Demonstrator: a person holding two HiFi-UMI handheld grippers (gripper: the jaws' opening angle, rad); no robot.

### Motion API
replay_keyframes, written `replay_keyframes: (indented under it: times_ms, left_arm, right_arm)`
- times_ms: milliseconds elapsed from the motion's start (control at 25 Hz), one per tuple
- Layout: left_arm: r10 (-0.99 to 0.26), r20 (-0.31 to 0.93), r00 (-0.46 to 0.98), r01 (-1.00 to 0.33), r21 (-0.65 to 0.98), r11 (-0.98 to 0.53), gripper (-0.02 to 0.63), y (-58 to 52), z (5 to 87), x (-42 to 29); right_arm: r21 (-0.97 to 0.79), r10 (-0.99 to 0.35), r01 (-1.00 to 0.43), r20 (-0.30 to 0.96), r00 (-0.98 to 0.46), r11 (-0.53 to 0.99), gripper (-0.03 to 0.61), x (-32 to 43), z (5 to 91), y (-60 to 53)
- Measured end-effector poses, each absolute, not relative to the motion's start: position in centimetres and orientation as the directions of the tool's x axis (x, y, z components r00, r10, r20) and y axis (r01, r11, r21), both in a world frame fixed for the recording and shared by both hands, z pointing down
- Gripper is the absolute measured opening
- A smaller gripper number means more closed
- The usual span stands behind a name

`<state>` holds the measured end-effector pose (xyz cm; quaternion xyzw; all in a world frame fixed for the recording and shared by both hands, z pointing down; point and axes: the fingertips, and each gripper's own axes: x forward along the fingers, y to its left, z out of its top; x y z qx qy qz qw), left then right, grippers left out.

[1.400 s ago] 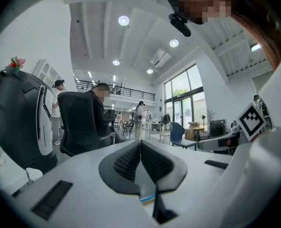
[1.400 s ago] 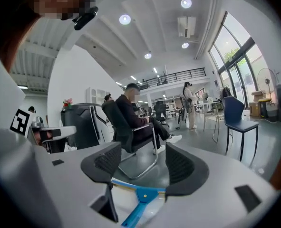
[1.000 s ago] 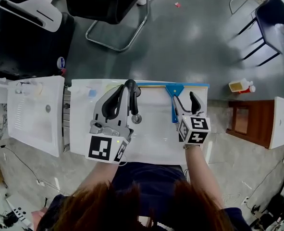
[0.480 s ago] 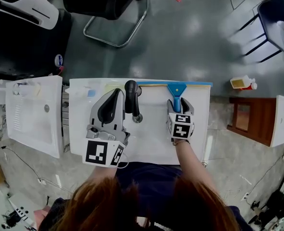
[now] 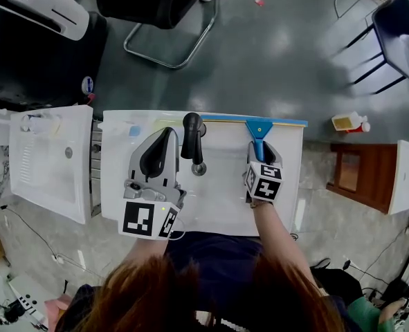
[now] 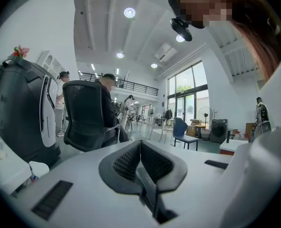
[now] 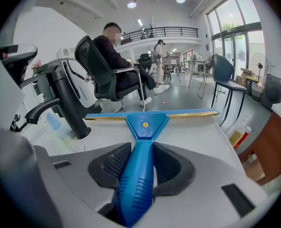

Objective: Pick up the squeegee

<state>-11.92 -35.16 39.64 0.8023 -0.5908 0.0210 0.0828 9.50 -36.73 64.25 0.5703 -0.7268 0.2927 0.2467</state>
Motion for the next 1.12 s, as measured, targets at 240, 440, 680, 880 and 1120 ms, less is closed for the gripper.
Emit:
replay_keyframes:
  times_ms: [240,440,680,880,1120]
  left_arm:
    - [-0.951,0.108,0.288,-0.955,0.098,-0.278,0.021,-34.7,38.6,-12.0]
    - [-0.957,0.07,0.283,-0.957,0.085,-0.277,0.021,-34.3,36.7,-11.4]
    - [-0.96,0.042,0.276,-0.959,0.074,-0.273,0.021,-33.8,34.9,-11.0]
    - [-0.96,0.014,0.279,-0.958,0.07,-0.278,0.021,-33.5,33.4,-10.5]
    - [-0.957,-0.019,0.289,-0.956,0.055,-0.289,0.021,-33.0,31.6,-9.9]
  right_arm:
    - [-0.129,-0.764,-0.976,0.608,-0.216,0.173,0.16,11.0,59.7,-38.1]
    - [-0.115,-0.848,-0.979,0.489,-0.203,0.168,0.16,12.9,53.5,-38.9]
    - [-0.104,-0.929,-0.979,0.313,-0.198,0.173,0.16,14.5,45.2,-38.9]
    - [-0.1,-0.967,-0.979,0.163,-0.195,0.18,0.16,15.6,38.5,-38.1]
    - [-0.019,-0.978,-0.978,-0.006,-0.209,0.209,0.16,16.0,31.5,-36.1]
